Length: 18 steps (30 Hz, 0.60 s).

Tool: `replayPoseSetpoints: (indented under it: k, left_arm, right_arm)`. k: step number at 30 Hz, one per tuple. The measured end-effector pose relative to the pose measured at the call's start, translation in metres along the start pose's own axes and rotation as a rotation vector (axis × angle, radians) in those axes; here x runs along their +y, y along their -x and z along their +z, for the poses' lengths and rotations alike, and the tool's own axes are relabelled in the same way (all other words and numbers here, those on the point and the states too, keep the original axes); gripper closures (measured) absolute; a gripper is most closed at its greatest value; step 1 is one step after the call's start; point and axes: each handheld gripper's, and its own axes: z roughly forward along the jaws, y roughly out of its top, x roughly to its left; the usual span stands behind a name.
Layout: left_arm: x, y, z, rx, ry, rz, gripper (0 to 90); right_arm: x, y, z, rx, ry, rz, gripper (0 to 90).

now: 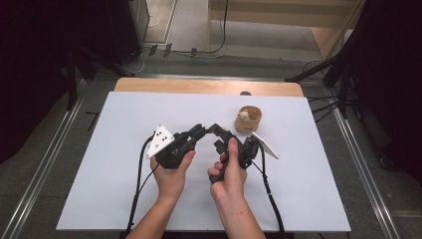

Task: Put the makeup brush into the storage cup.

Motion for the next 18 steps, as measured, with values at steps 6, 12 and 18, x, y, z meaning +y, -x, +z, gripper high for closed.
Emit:
replayPoseSetpoints:
  k: [6, 12, 18]
  left_arm:
    - [-0.002, 0.004, -0.001, -0.007, 0.001, 0.023, 80.6]
    - [-0.005, 0.009, -0.001, -0.012, 0.0, 0.049, 80.6]
    - [-0.012, 0.005, 0.0, -0.061, -0.045, 0.033, 66.7]
  right_arm:
    - [0.0, -0.001, 0.001, 0.007, 0.021, 0.041, 39.0]
    - [0.003, 0.003, 0.006, 0.021, 0.001, 0.087, 51.6]
    - [0.004, 0.006, -0.001, 0.133, 0.052, 0.095, 78.7]
